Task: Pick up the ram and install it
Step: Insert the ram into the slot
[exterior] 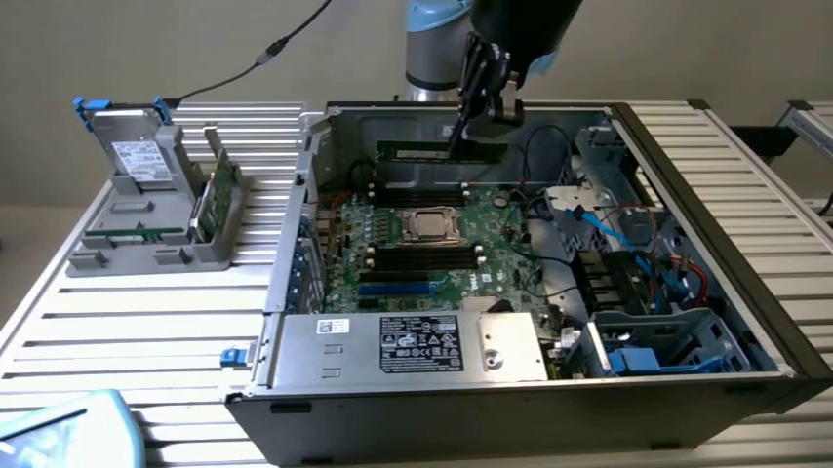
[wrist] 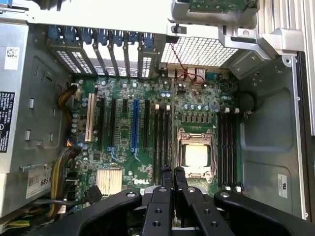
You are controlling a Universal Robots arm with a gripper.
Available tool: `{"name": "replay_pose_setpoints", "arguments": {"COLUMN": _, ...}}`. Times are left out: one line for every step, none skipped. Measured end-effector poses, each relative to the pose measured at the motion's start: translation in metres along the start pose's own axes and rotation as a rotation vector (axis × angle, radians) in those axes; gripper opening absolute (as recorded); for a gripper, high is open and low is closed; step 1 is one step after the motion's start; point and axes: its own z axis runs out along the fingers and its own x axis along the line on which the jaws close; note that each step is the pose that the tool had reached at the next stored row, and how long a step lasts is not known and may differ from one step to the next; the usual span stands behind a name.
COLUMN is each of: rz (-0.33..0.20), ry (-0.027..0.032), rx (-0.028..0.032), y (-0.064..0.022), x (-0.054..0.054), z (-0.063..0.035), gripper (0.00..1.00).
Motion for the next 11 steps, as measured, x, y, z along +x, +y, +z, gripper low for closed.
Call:
{"name": "replay_pose_setpoints", "arguments": {"rz": 0.0, "ry": 0.0012, "rx": 0.0005, "y": -0.0002, "x": 0.0, "z": 0.0012, "gripper": 0.13}}
{"name": "replay_pose_setpoints", "arguments": {"rz": 0.0, "ry": 0.0022, "rx": 0.0009, "y": -0.0003, "x": 0.0, "z": 0.0024, "gripper": 0.13}}
{"name": "replay_pose_setpoints", "arguments": {"rz": 0.0, "ry": 0.003, "rx": 0.0015, "y": -0.0004, "x": 0.0, "z": 0.0038, "gripper": 0.13}}
{"name": "replay_pose_setpoints", "arguments": {"rz": 0.001, "ry": 0.004, "rx": 0.0017, "y": -0.0005, "x": 0.0, "z": 0.0053, "gripper": 0.13}}
{"name": "replay_pose_setpoints", "arguments": {"rz": 0.001, "ry": 0.0052, "rx": 0.0018, "y": -0.0006, "x": 0.0, "z": 0.0067, "gripper": 0.13}}
{"name": "replay_pose_setpoints", "arguments": {"rz": 0.001, "ry": 0.007, "rx": 0.0018, "y": -0.0007, "x": 0.0, "z": 0.0082, "gripper": 0.13}}
{"name": "replay_pose_setpoints", "arguments": {"rz": 0.002, "ry": 0.0088, "rx": 0.0018, "y": -0.0008, "x": 0.0, "z": 0.0097, "gripper": 0.13}}
{"name": "replay_pose_setpoints", "arguments": {"rz": 0.002, "ry": 0.0105, "rx": 0.0019, "y": -0.0009, "x": 0.0, "z": 0.0111, "gripper": 0.13}}
{"name": "replay_pose_setpoints", "arguments": {"rz": 0.002, "ry": 0.012, "rx": 0.0019, "y": -0.0012, "x": 0.0, "z": 0.0126, "gripper": 0.13}}
{"name": "replay_pose_setpoints", "arguments": {"rz": 0.003, "ry": 0.0133, "rx": 0.002, "y": -0.0014, "x": 0.0, "z": 0.014, "gripper": 0.13}}
{"name": "replay_pose_setpoints", "arguments": {"rz": 0.003, "ry": 0.0143, "rx": 0.002, "y": -0.0016, "x": 0.0, "z": 0.0155, "gripper": 0.13}}
